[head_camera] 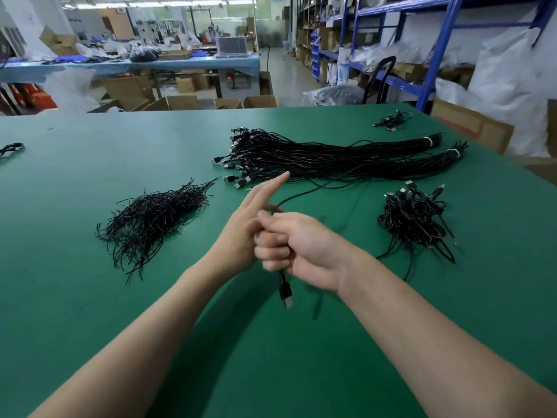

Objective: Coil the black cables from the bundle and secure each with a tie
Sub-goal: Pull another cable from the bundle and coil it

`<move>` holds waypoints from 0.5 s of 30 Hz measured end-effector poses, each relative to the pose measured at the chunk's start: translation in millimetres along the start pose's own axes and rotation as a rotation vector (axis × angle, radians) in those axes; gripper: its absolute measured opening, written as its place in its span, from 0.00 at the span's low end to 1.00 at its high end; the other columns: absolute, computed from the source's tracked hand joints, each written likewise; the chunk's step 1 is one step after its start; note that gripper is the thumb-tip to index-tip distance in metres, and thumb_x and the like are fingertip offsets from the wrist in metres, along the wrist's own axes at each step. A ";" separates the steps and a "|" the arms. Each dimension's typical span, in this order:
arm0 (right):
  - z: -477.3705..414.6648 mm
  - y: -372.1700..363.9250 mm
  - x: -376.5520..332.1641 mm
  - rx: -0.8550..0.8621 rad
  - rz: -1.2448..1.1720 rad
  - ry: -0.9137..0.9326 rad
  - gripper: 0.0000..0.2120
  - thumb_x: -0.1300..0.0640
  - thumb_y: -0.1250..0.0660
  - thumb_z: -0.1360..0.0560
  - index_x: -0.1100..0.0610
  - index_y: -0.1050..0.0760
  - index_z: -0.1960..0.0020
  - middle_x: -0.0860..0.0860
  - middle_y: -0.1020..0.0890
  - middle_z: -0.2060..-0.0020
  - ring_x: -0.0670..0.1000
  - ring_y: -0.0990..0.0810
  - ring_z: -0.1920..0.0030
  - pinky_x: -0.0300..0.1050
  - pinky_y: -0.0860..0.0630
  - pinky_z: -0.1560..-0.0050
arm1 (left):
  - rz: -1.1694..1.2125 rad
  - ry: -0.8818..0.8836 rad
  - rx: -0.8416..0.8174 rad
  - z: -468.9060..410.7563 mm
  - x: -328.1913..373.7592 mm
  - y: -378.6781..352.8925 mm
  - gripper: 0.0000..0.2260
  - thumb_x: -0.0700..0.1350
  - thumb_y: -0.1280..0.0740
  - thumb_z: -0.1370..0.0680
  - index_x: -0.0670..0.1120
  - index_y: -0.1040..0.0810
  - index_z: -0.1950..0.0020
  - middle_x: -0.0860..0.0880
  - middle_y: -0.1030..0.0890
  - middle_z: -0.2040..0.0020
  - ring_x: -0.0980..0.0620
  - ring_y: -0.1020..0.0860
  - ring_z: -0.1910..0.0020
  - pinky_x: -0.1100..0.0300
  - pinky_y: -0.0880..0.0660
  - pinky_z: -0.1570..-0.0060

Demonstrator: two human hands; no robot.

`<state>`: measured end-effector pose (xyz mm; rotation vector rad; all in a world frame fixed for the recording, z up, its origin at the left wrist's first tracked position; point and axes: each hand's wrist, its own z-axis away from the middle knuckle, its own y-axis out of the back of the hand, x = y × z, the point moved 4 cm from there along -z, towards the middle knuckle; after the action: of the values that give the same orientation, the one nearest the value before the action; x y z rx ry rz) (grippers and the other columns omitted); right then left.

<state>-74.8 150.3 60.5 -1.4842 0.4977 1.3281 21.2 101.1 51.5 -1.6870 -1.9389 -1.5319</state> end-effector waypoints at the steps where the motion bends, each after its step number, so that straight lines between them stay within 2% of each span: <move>1: 4.3 -8.2 1.3 -0.064 0.067 -0.031 0.17 0.54 0.46 0.14 0.59 0.24 0.54 0.44 0.41 0.75 0.43 0.43 0.74 0.36 0.45 0.74 | 0.017 -0.074 0.020 -2.9 6.5 -1.0 0.25 0.38 0.34 0.20 0.51 0.31 0.23 0.51 0.30 0.27 0.57 0.24 0.36 0.59 0.27 0.35; 3: 13.6 -21.7 3.1 -0.190 0.160 -0.072 0.18 0.55 0.46 0.14 0.57 0.21 0.55 0.44 0.40 0.75 0.44 0.43 0.74 0.36 0.44 0.74 | -0.044 -0.162 0.085 -11.3 16.2 -1.5 0.12 0.38 0.35 0.17 0.44 0.20 0.34 0.47 0.24 0.32 0.52 0.22 0.38 0.55 0.25 0.39; 4: 18.2 -24.8 3.0 -0.229 0.188 -0.079 0.18 0.55 0.46 0.14 0.57 0.21 0.55 0.44 0.40 0.74 0.44 0.43 0.74 0.36 0.44 0.73 | -0.072 -0.175 0.122 -14.9 18.2 -0.2 0.09 0.39 0.37 0.16 0.41 0.18 0.41 0.46 0.21 0.36 0.52 0.20 0.41 0.58 0.25 0.43; 6: 26.4 -21.8 0.3 -0.231 0.215 -0.093 0.16 0.55 0.46 0.14 0.59 0.24 0.52 0.44 0.40 0.74 0.44 0.43 0.73 0.38 0.46 0.71 | -0.071 -0.157 0.212 -17.7 18.7 8.1 0.11 0.39 0.40 0.15 0.39 0.18 0.48 0.46 0.17 0.42 0.52 0.19 0.46 0.62 0.27 0.48; 8: 33.3 -9.6 -2.5 -0.173 0.214 -0.116 0.15 0.54 0.46 0.14 0.59 0.25 0.51 0.44 0.40 0.74 0.44 0.43 0.73 0.38 0.45 0.71 | -0.104 -0.149 0.293 -15.7 14.4 21.4 0.12 0.40 0.41 0.15 0.40 0.18 0.49 0.48 0.16 0.45 0.48 0.19 0.47 0.57 0.26 0.47; 10: 39.4 3.5 -3.5 -0.120 0.192 -0.148 0.15 0.54 0.45 0.14 0.60 0.24 0.49 0.44 0.40 0.74 0.44 0.42 0.73 0.36 0.42 0.72 | -0.310 -0.173 0.297 -11.5 9.9 27.9 0.13 0.43 0.40 0.15 0.43 0.16 0.47 0.52 0.16 0.45 0.46 0.22 0.46 0.53 0.27 0.43; 12: 43.4 11.6 -2.0 -0.096 0.158 -0.185 0.14 0.54 0.45 0.14 0.60 0.24 0.48 0.44 0.39 0.74 0.43 0.41 0.74 0.35 0.40 0.72 | -0.457 -0.162 0.231 -6.8 6.7 21.0 0.13 0.46 0.40 0.15 0.46 0.15 0.46 0.54 0.16 0.44 0.45 0.23 0.45 0.50 0.28 0.41; 14: 45.2 17.2 1.3 -0.065 0.118 -0.209 0.14 0.54 0.44 0.14 0.61 0.23 0.47 0.45 0.38 0.73 0.43 0.40 0.73 0.36 0.40 0.72 | -0.504 -0.104 0.141 -0.5 1.7 9.6 0.13 0.47 0.39 0.16 0.47 0.14 0.45 0.55 0.16 0.42 0.44 0.23 0.42 0.45 0.28 0.41; 15: 46.2 20.8 3.1 -0.038 0.100 -0.218 0.14 0.54 0.44 0.14 0.62 0.23 0.46 0.45 0.38 0.73 0.44 0.40 0.73 0.36 0.41 0.72 | -0.525 -0.073 0.101 3.1 -1.5 4.2 0.13 0.47 0.39 0.16 0.48 0.14 0.44 0.55 0.16 0.41 0.44 0.23 0.40 0.45 0.28 0.40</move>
<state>-112.9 183.6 56.1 -1.3396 0.4114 1.5648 26.6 101.8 51.5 -1.2680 -2.5959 -1.4950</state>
